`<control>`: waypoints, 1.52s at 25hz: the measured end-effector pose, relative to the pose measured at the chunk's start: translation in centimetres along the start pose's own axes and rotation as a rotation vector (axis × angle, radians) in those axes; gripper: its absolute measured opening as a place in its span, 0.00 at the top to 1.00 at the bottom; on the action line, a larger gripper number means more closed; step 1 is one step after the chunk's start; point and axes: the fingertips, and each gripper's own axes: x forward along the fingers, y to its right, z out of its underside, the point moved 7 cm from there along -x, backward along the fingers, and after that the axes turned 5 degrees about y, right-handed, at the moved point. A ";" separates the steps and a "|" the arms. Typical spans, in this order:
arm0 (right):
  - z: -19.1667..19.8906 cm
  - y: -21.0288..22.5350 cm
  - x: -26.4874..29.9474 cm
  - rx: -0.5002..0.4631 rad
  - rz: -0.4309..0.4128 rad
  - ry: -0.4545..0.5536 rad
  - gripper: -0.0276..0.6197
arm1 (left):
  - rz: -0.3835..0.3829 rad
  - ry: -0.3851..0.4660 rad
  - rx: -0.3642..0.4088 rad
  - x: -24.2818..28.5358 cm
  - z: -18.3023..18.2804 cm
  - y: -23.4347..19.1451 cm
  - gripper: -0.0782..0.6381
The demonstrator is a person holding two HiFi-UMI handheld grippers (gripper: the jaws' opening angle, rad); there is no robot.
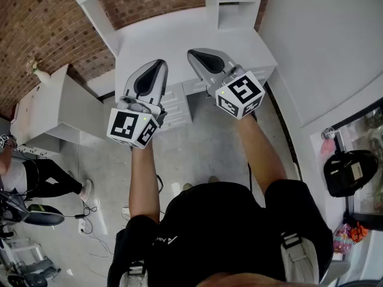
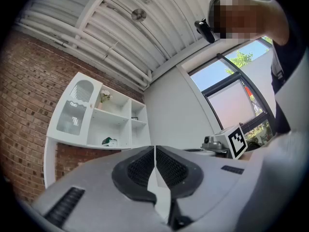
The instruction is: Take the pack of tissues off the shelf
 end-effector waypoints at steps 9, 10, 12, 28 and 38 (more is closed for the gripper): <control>0.2 2.9 -0.9 0.029 -0.009 0.017 0.95 | -0.017 0.007 0.015 2.3 1.2 0.5 0.88; 0.1 3.3 -0.9 0.030 -0.012 0.019 0.95 | -0.020 0.005 0.019 2.7 1.2 0.6 0.88; 0.0 4.2 -0.9 0.031 -0.016 0.022 0.95 | -0.026 0.001 0.033 3.6 1.3 0.7 0.88; -1.0 13.7 7.9 -0.059 0.028 0.038 0.95 | -0.024 0.052 0.047 11.8 2.9 -7.8 0.88; 0.9 20.4 19.8 -0.104 0.136 0.016 0.95 | 0.069 0.076 0.032 18.3 5.3 -20.6 0.88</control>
